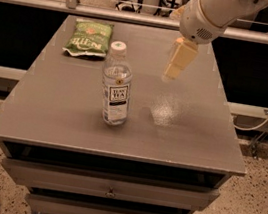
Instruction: Move green jalapeno chip bag near blue plastic bottle
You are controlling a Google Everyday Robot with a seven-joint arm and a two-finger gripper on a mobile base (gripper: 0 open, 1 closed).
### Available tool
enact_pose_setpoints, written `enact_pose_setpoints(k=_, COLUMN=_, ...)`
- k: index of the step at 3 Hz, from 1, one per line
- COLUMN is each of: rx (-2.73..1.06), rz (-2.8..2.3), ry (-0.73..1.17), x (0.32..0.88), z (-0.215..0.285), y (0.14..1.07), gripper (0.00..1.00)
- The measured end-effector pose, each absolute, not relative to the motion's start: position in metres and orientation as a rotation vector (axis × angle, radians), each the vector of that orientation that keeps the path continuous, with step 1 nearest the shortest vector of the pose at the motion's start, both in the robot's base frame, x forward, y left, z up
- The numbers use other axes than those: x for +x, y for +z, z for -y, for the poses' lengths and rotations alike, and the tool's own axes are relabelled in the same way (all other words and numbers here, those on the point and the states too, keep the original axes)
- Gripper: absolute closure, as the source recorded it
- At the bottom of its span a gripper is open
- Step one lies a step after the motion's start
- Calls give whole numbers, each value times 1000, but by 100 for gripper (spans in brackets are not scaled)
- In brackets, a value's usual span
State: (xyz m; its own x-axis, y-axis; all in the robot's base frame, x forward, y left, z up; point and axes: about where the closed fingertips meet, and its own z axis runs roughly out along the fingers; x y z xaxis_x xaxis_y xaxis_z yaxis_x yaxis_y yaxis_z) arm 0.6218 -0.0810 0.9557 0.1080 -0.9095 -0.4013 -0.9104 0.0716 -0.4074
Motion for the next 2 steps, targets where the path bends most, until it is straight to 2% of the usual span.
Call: enact_pose_setpoints(k=2, rx=-1801, rz=-1759, ry=16, x=625, z=77, y=955, gripper=0)
